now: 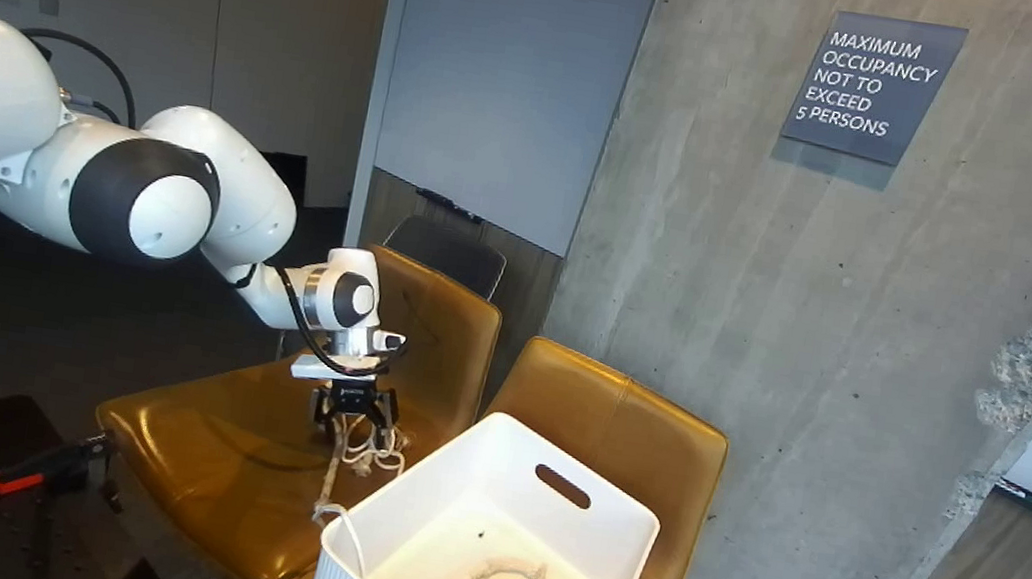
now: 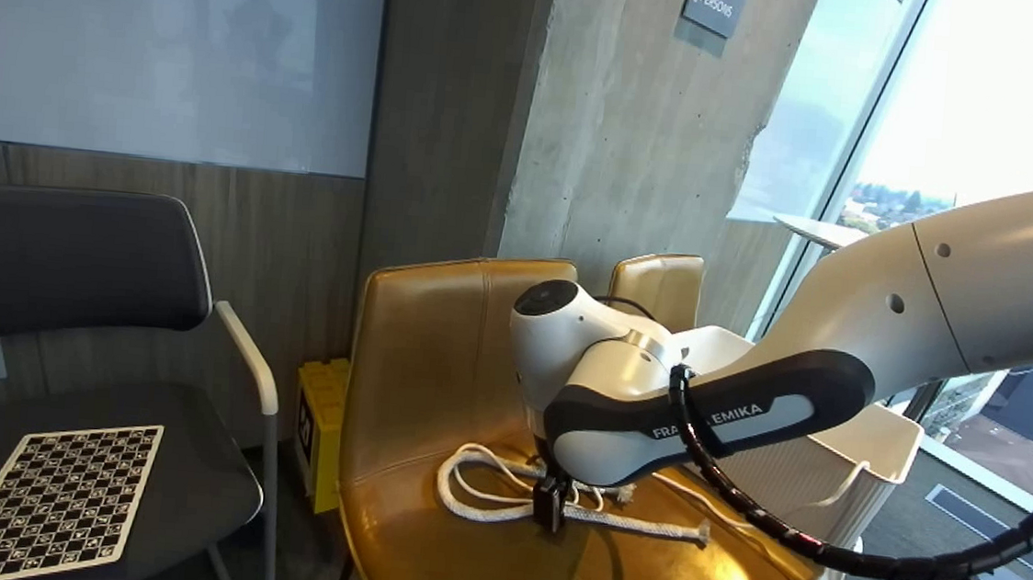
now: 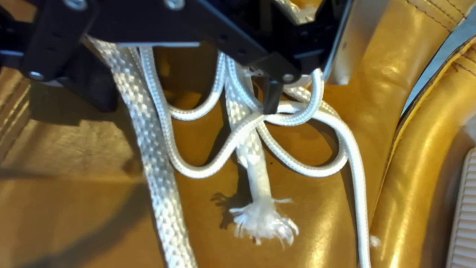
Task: Put the white cords in the storage container.
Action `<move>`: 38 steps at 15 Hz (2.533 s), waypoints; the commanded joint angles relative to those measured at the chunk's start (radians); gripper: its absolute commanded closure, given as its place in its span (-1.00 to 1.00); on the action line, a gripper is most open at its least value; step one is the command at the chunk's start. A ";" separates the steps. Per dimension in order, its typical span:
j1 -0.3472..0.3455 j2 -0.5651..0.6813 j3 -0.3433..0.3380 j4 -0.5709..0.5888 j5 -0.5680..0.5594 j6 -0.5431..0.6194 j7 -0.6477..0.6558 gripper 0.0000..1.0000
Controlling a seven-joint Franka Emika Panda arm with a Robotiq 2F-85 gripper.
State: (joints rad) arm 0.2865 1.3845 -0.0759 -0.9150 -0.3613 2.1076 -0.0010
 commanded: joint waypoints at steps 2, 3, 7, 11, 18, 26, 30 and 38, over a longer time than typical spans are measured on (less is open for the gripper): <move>-0.023 0.095 -0.002 0.124 0.027 -0.109 -0.050 -0.32; -0.025 0.104 -0.001 0.140 0.029 -0.128 -0.055 -0.19; -0.023 0.086 0.011 0.126 0.020 -0.179 -0.042 0.44; 0.003 -0.008 0.027 0.033 0.020 -0.193 -0.010 0.98; -0.005 -0.296 0.035 -0.199 0.022 -0.145 0.070 1.00; -0.141 -0.650 0.032 -0.430 0.103 -0.078 0.127 1.00; -0.230 -0.815 0.023 -0.513 0.174 -0.056 0.116 1.00; -0.385 -1.135 -0.024 -0.627 0.232 -0.070 0.061 1.00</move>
State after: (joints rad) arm -0.0564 0.3810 -0.0847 -1.4630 -0.1722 2.0328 0.0980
